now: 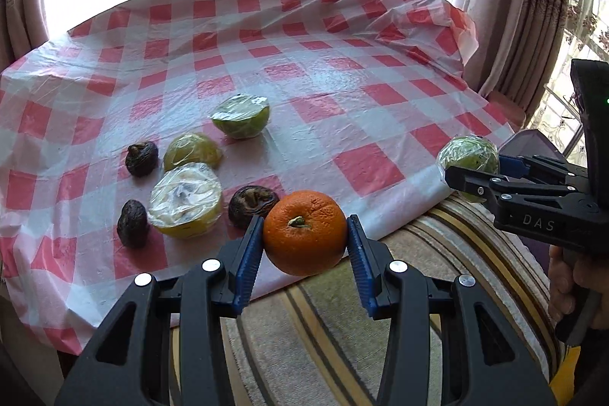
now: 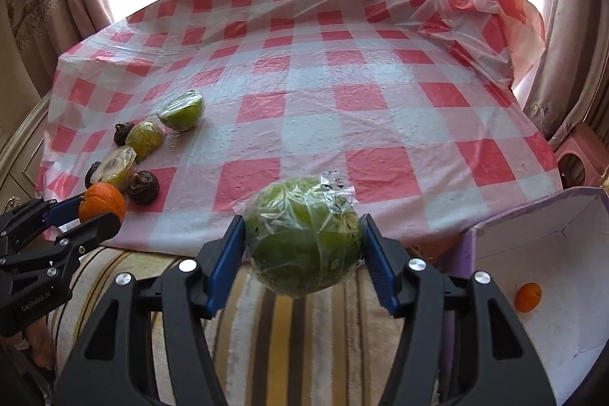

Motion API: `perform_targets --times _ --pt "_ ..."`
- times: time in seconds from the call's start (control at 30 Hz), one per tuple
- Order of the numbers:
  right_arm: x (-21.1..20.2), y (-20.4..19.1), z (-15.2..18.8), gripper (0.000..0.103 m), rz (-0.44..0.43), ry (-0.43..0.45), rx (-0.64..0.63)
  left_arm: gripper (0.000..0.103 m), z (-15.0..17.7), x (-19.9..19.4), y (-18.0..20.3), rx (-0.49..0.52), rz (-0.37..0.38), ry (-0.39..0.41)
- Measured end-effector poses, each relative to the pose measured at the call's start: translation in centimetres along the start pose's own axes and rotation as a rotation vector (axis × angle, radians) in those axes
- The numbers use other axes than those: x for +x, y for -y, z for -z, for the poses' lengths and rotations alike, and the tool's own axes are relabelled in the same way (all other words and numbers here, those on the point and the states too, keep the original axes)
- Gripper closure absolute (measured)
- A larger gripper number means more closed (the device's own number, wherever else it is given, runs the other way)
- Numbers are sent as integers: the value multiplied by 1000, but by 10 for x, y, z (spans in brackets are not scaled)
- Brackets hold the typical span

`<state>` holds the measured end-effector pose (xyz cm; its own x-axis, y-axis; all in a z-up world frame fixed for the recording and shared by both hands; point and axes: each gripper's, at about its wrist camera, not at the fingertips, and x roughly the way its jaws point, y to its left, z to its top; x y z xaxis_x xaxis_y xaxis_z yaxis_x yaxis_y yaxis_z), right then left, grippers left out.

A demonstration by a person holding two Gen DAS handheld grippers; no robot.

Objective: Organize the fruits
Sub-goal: 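Carry the orange and cabbage over the box and open both grippers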

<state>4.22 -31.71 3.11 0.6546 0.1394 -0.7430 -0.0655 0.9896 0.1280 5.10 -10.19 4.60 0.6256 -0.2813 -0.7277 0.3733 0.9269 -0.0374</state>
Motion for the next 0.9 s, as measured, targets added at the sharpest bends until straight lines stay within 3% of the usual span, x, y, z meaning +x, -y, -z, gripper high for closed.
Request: perform_targets --times 0.23,0.53,0.73,0.9 --pt "-26 71 12 43 114 12 86 61 -23 12 62 135 77 16" --pt "-41 149 28 43 265 -14 172 61 -43 31 171 326 218 16" --pt "-33 189 45 43 333 -78 223 60 -41 54 235 426 294 -51" --pt "-23 212 55 43 365 -133 253 60 -33 75 268 497 305 -112"
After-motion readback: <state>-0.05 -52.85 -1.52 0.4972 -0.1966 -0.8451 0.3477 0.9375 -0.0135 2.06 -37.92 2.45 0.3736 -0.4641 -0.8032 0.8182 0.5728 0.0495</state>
